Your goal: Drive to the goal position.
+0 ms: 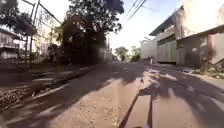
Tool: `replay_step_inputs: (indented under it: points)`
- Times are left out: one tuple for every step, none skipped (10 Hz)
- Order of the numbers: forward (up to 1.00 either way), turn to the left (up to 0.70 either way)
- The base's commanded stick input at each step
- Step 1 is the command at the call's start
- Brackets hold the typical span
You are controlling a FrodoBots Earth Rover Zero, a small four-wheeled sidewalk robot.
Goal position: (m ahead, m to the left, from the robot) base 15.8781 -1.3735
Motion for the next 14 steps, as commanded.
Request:
replay_step_inputs:
  points:
    - [1.0, 0.0]
    - [1.0, 0.0]
    - [1.0, 0.0]
    - [1.0, -0.11]
    - [1.0, -0.34]
    - [1.0, -0.4]
    - [1.0, -0.08]
    - [1.0, 0.0]
    - [1.0, 0.0]
    - [1.0, 0.0]
    - [1.0, 0.0]
    - [1.0, 0.0]
    - [1.0, 0.0]
    - [1.0, 0.0]
